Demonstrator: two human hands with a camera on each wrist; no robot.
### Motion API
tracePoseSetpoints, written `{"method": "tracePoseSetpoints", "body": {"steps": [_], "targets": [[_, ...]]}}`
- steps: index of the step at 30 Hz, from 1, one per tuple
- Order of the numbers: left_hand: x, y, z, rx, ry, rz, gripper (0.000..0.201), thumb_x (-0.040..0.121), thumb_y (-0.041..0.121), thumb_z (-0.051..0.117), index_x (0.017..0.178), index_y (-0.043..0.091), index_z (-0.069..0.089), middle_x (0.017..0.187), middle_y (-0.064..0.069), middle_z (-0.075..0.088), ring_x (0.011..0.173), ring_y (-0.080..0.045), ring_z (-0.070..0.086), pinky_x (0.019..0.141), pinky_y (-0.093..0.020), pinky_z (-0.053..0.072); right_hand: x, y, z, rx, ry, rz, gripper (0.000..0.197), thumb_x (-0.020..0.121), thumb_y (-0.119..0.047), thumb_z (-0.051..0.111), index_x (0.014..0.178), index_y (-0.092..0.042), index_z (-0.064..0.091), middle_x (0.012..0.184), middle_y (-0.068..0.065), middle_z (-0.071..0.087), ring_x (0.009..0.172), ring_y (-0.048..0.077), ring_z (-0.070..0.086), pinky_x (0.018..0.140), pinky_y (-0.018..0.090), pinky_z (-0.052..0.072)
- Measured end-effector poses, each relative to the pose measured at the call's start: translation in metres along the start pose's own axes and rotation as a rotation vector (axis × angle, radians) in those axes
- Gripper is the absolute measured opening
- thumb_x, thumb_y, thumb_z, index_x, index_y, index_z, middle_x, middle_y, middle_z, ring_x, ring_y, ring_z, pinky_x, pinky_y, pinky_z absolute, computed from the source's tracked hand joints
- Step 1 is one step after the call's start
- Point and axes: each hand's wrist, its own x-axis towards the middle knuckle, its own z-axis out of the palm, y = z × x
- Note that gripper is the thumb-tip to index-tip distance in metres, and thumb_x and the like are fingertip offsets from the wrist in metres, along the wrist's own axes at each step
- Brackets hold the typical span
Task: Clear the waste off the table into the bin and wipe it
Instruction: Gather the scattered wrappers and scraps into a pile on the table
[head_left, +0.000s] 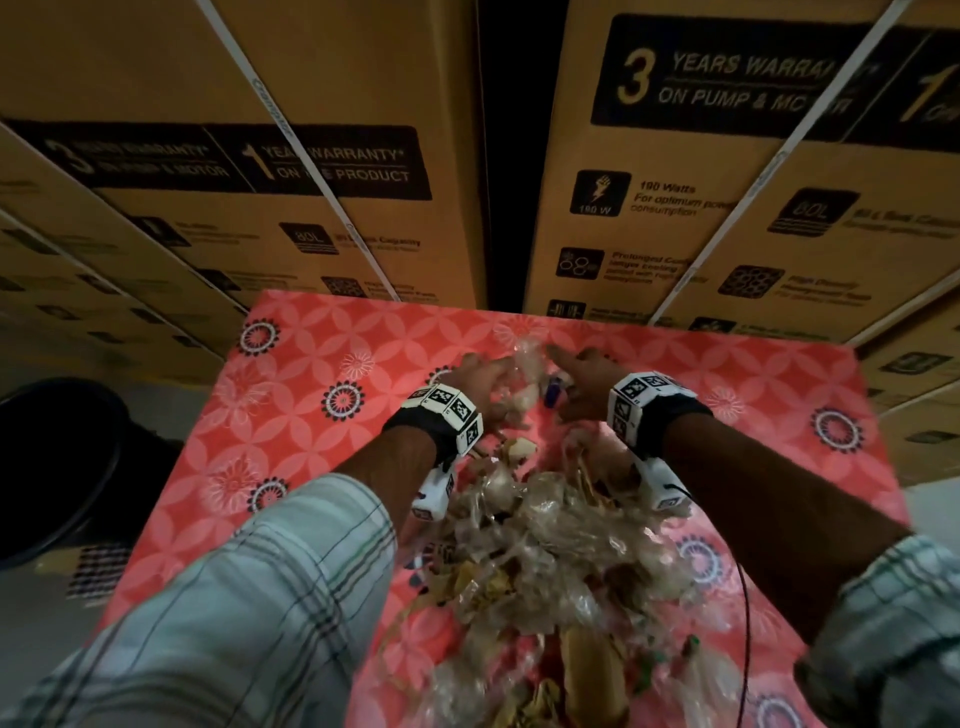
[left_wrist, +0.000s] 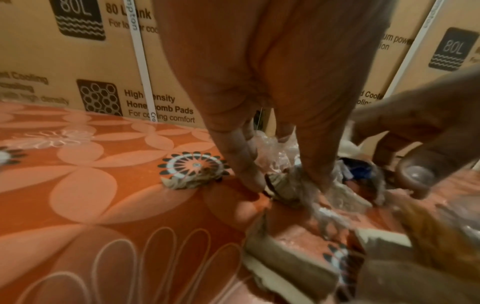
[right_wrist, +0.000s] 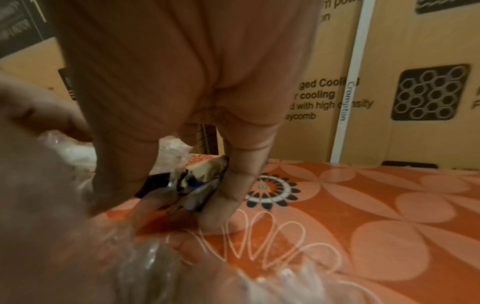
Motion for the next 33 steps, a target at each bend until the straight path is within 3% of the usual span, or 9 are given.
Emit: {"method": "tracePoseSetpoints", "body": {"steps": [3,6,10,13,17,22,26,30,33], "targets": [[0.011,0.004,0.005,-0.025,0.023,0.022,0.064,0.083,0.028,0.072,0.140,0.024,0.043,0.123,-0.011,0.051,0.104,-0.028,0.057,0.089,-0.029,0.046,0.009,-0.011,0.002,-0.036,-0.005,-0.056,0.105,0.069,-0.047,0.078,0.147,-0.038,0.009,0.138,0.020,0.037,0.115,0.043,0.051,0.091,0.047,0.049],[0.017,0.006,0.005,-0.105,0.057,0.014,0.056,0.083,0.025,0.072,0.134,0.021,0.050,0.124,-0.010,0.060,0.108,-0.029,0.061,0.093,-0.037,0.051,0.009,-0.017,0.005,-0.001,-0.015,-0.096,0.096,0.073,-0.037,0.077,0.148,-0.029,0.018,0.136,0.020,0.037,0.114,0.041,0.051,0.088,0.043,0.048],[0.020,0.004,0.009,-0.134,0.074,0.010,0.053,0.084,0.023,0.070,0.132,0.020,0.048,0.117,-0.007,0.064,0.100,-0.027,0.064,0.087,-0.038,0.054,0.011,-0.016,0.005,0.105,-0.004,-0.122,0.086,0.072,-0.031,0.078,0.142,-0.021,0.029,0.130,0.017,0.045,0.115,0.037,0.051,0.090,0.041,0.047],[0.020,0.008,0.009,-0.179,0.074,0.014,0.063,0.084,0.019,0.070,0.138,0.020,0.036,0.114,-0.008,0.065,0.093,-0.026,0.067,0.079,-0.039,0.056,0.010,-0.016,0.004,0.212,0.063,-0.133,0.095,0.068,-0.024,0.082,0.141,-0.019,0.020,0.121,0.018,0.057,0.106,0.035,0.060,0.080,0.036,0.050],[0.019,0.008,0.010,-0.167,0.053,0.038,0.067,0.085,0.016,0.068,0.145,0.016,0.037,0.129,-0.011,0.060,0.107,-0.028,0.063,0.088,-0.034,0.053,0.007,-0.016,0.003,0.162,0.027,-0.143,0.104,0.072,-0.025,0.078,0.150,-0.023,0.010,0.135,0.018,0.048,0.118,0.036,0.053,0.094,0.041,0.047],[0.005,0.003,0.025,-0.304,0.093,0.011,0.042,0.082,0.017,0.071,0.121,0.009,0.058,0.113,-0.012,0.067,0.099,-0.027,0.064,0.077,-0.025,0.046,0.004,-0.025,0.013,0.102,0.005,-0.109,0.083,0.073,-0.029,0.076,0.143,-0.023,0.032,0.132,0.013,0.045,0.119,0.034,0.049,0.095,0.039,0.045],[0.003,0.004,0.033,-0.332,0.121,0.006,0.029,0.082,0.011,0.069,0.107,0.003,0.059,0.102,-0.017,0.066,0.092,-0.030,0.063,0.069,-0.027,0.041,-0.001,-0.027,0.018,0.164,0.044,-0.117,0.064,0.073,-0.025,0.074,0.130,-0.018,0.045,0.121,0.014,0.052,0.110,0.033,0.052,0.085,0.033,0.043],[-0.004,0.009,0.028,-0.378,0.146,0.052,0.018,0.082,0.006,0.068,0.097,0.002,0.059,0.094,-0.017,0.064,0.082,-0.021,0.054,0.064,-0.026,0.032,-0.011,-0.029,0.012,0.215,0.073,-0.164,0.050,0.068,-0.024,0.075,0.112,-0.015,0.054,0.107,0.013,0.061,0.097,0.032,0.058,0.079,0.037,0.048],[-0.012,0.016,0.016,-0.441,0.175,0.083,0.020,0.079,0.002,0.070,0.092,0.013,0.058,0.089,-0.006,0.060,0.082,-0.019,0.055,0.069,-0.029,0.042,-0.023,-0.028,-0.002,0.259,0.144,-0.194,0.046,0.068,-0.016,0.077,0.109,-0.012,0.057,0.104,0.011,0.061,0.091,0.028,0.057,0.076,0.037,0.048]]}}
